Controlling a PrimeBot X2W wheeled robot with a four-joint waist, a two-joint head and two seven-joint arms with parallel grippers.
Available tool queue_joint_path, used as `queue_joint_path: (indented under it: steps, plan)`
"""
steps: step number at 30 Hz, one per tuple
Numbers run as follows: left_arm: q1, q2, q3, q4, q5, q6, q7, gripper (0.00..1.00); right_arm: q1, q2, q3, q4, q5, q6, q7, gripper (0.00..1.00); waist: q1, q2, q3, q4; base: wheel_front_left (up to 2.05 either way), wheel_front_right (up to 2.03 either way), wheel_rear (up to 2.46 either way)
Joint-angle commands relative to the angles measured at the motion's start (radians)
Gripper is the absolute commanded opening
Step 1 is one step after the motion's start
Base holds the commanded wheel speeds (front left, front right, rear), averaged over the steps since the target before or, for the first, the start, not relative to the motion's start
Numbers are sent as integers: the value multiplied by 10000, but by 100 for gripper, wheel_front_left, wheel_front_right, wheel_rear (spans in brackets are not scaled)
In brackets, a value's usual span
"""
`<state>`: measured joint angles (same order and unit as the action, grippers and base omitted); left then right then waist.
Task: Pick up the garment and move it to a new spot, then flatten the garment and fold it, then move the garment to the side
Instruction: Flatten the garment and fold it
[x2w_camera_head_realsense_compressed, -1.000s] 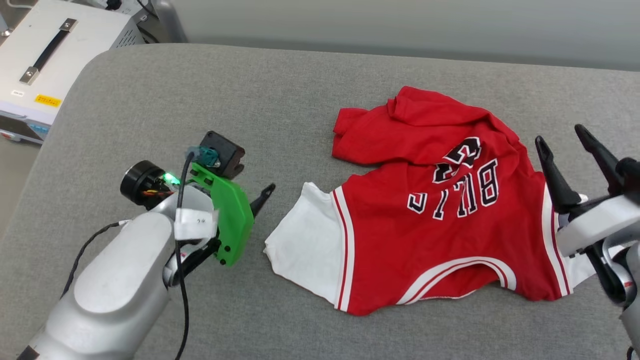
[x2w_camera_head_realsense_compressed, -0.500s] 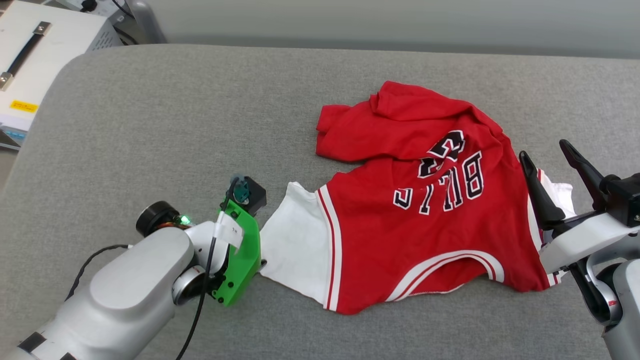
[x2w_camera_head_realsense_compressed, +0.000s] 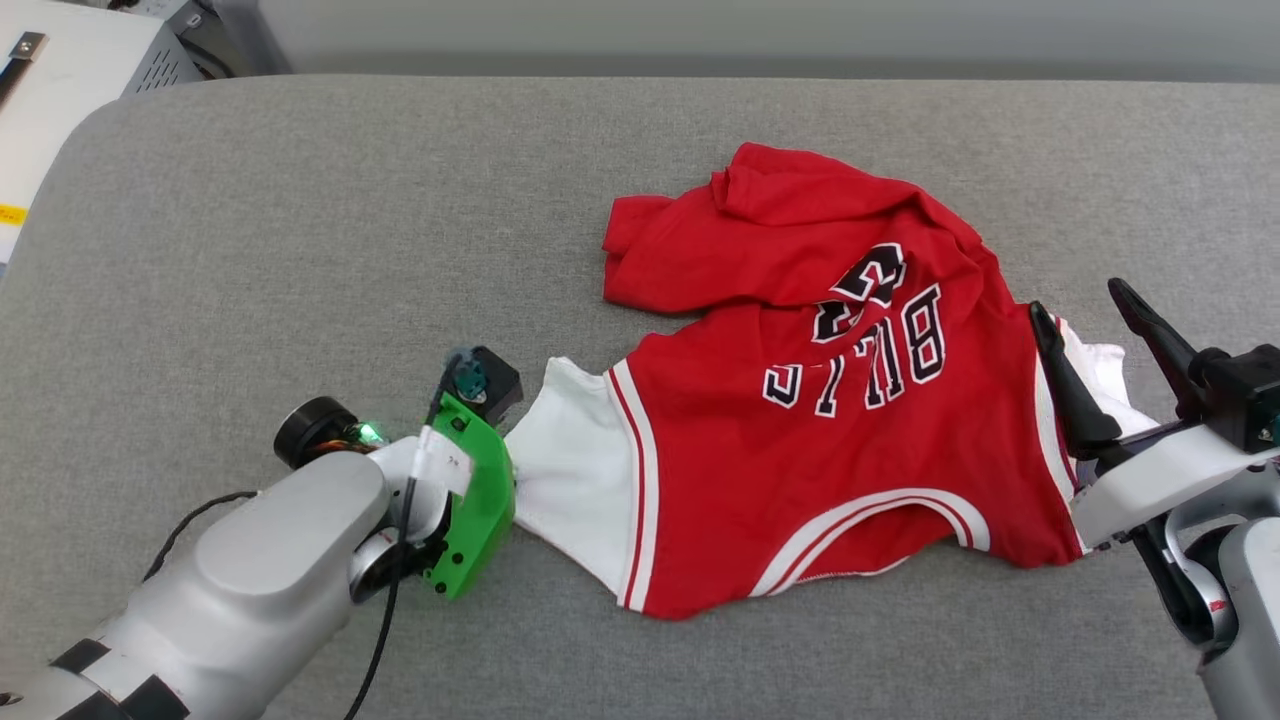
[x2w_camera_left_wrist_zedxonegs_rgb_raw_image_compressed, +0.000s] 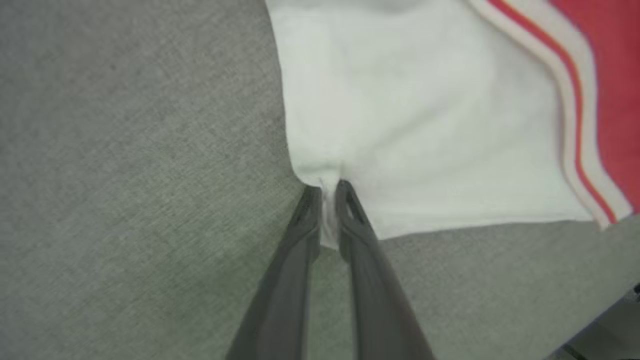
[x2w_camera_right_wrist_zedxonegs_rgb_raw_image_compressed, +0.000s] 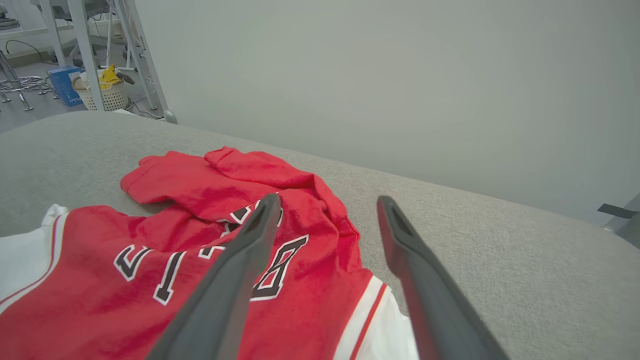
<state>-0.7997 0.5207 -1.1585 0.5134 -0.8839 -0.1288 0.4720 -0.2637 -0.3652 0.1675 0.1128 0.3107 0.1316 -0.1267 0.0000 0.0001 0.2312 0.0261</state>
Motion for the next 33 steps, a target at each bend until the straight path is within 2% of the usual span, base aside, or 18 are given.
queue_joint_path:
  steps: [1, 2, 10, 16, 17, 18, 22, 28, 33]
  plan:
    - [130, 86, -46, 133, -215, -19, -277, 0, 149, -83, -91, -2, -43, -9, -24, 100, 0, -1, -127, 18, 0, 0, 0]
    - [120, 614, 175, 31, -446, -19, -854, 0, 383, -150, -359, -115, -72, -9, 4, 100, 0, -1, -276, 60, 0, 0, 0]
    - [618, 1997, 600, 6, -880, 129, -1356, 0, 1076, -283, -1215, -459, -37, -9, 338, 100, 0, -1, -377, 165, 0, 0, 0]
    - [1022, 2128, 662, 291, -1009, 351, -1659, 0, 1413, -461, -1468, -367, -91, -9, 767, 100, 0, -1, -408, 181, 0, 0, 0]
    - [1084, 2086, 694, 343, -1029, 421, -1773, 35, 1437, -515, -1454, -342, -113, -9, 821, 100, 0, -1, -436, 175, 0, 0, 0]
    - [1153, 2041, 743, 409, -1000, 521, -2027, 100, 1444, -581, -1431, -319, -96, -9, 873, 100, 0, -1, -483, 163, 0, 0, 0]
    - [1473, 1852, 1138, 510, -889, 1014, -3587, 100, 1365, -929, -1406, -411, 54, -9, 1228, 100, 0, -1, -702, 151, 0, 0, 0]
    - [2289, 1664, 2020, 80, -710, 2403, -6575, 100, 1231, -2120, -886, -913, 738, -9, 2934, 100, 0, -1, -1079, 276, 0, 0, 0]
    - [3101, 1770, 2737, -1037, -270, 3511, -7294, 100, 1038, -3421, 3, -1441, 2018, -9, 5250, 100, 0, -1, -1242, 492, 0, 0, 0]
